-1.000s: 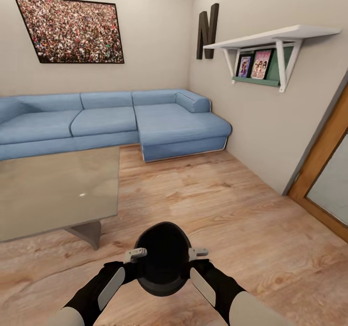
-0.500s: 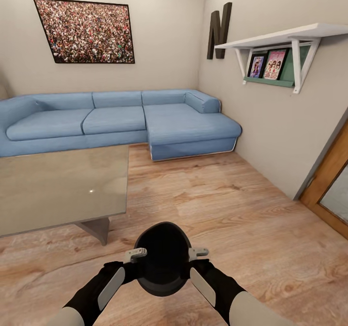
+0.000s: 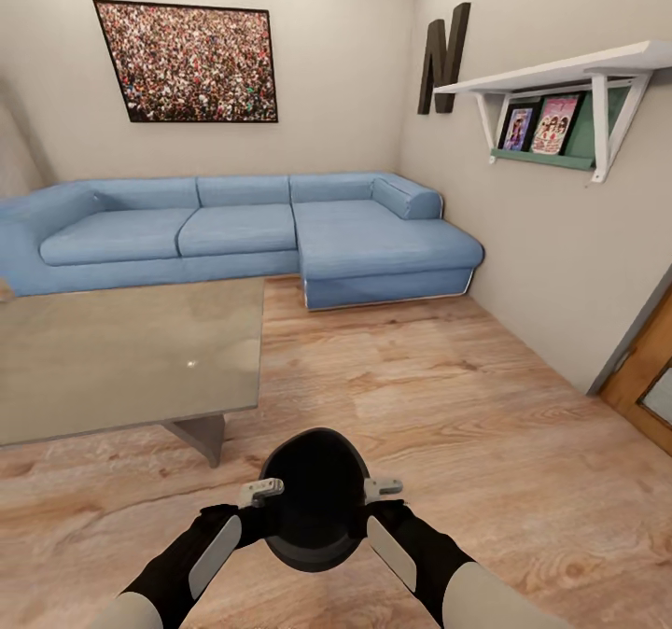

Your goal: Place each of the two pumpkins and all three candles from the living room inside a cabinet in the living room (use any cabinet), then make sure every cabinet is closed, and position the cauldron so it is next to a table in the living room.

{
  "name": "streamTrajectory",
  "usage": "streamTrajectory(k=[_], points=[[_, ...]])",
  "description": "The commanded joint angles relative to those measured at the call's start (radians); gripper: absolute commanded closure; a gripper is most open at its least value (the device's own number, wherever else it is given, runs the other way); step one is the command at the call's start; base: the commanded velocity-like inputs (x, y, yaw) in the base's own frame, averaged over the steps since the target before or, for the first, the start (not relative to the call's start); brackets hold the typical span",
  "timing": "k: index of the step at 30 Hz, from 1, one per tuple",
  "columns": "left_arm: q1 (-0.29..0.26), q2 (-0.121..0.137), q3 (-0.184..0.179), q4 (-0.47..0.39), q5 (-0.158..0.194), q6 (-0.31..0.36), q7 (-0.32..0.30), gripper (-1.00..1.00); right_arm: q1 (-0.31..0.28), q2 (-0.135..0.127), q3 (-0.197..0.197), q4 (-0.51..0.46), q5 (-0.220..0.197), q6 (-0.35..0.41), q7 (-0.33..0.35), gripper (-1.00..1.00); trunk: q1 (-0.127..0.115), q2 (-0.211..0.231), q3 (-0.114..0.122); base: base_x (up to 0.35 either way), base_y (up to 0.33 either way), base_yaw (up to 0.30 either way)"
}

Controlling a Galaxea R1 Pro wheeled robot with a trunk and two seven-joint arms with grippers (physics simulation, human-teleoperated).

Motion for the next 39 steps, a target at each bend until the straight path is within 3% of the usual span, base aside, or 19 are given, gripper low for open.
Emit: streamTrajectory(k=[1,8,18,22,29,39], points=[[-0.001,0.002,-0.002,-0.001,0.002,0.004,0.009,1.00,-0.002,-0.001,0.002,-0.025,-0.002,-0.001,-0.008,1.00,0.000,-0.001,-0.001,0.000,0.000,0.281],[-0.001,0.002,-0.002,-0.001,0.002,0.004,0.010,1.00,-0.002,-0.001,0.002,-0.025,-0.002,-0.001,-0.008,1.00,0.000,-0.001,-0.001,0.000,0.000,0.286],[-0.001,0.002,-0.002,-0.001,0.002,0.004,0.009,1.00,-0.002,-0.001,0.002,-0.025,-0.002,-0.001,-0.008,1.00,0.038,-0.071,-0.032,0.000,0.000,0.121],[-0.001,0.003,-0.002,-0.001,0.002,0.004,0.010,1.00,-0.002,-0.001,0.002,-0.025,-0.002,-0.001,-0.007,1.00,0.038,-0.071,-0.032,0.000,0.000,0.008],[-0.001,0.004,-0.002,-0.001,0.002,0.004,0.010,1.00,-0.002,-0.001,0.002,-0.025,-0.002,-0.001,-0.008,1.00,0.065,-0.120,-0.054,0.000,0.000,0.214],[-0.001,0.004,-0.002,-0.001,0.002,0.004,0.009,1.00,-0.002,-0.001,0.002,-0.025,-0.002,-0.001,-0.007,1.00,0.065,-0.120,-0.058,0.000,0.000,0.151]])
